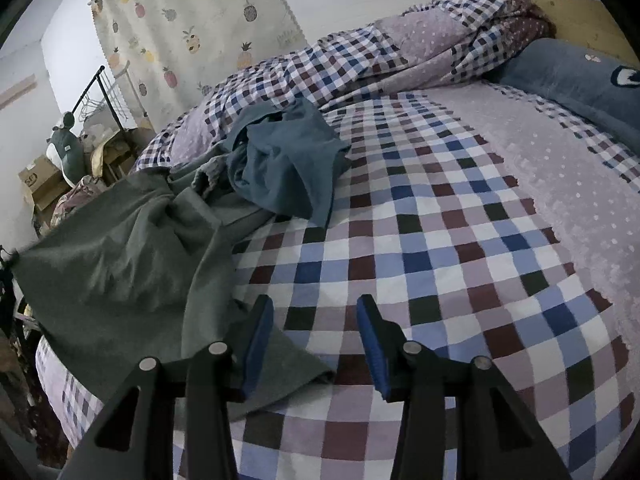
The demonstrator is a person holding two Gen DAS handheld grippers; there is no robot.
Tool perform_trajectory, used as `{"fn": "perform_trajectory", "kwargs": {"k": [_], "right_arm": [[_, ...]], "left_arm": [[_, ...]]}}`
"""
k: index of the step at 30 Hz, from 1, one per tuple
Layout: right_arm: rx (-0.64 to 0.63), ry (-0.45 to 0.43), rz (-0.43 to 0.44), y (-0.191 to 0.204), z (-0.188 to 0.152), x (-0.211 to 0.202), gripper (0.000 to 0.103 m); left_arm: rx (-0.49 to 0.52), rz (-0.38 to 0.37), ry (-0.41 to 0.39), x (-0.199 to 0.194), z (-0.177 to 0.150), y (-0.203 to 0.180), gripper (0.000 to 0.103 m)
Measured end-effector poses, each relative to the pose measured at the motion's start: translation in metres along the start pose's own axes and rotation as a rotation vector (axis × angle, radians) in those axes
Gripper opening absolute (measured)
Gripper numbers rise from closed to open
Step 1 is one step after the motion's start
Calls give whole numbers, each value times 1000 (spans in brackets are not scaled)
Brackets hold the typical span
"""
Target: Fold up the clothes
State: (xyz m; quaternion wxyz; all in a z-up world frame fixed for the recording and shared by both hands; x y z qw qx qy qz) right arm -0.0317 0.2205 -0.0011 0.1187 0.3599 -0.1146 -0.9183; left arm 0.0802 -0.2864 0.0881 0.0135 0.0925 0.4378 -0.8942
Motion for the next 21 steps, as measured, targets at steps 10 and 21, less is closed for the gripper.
{"fn": "perform_trajectory", "kwargs": {"k": [10,21], "right_arm": [[108,57,79,-7,-8,6,49],[251,115,160,-22,-14,8,49]], "left_arm": [[3,46,-19,-22,-3,20,82],[-144,229,243,-20,-59,65,82]]}}
Point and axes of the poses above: each gripper's, at about its wrist camera, not at the fingertips, and x roughly the way its jaws point, y to its left, z to its top, the point moved 4 cm from there along x, roughly the way its jaws point, and after that the axes turned 4 degrees about -z, right-handed, at the moved point
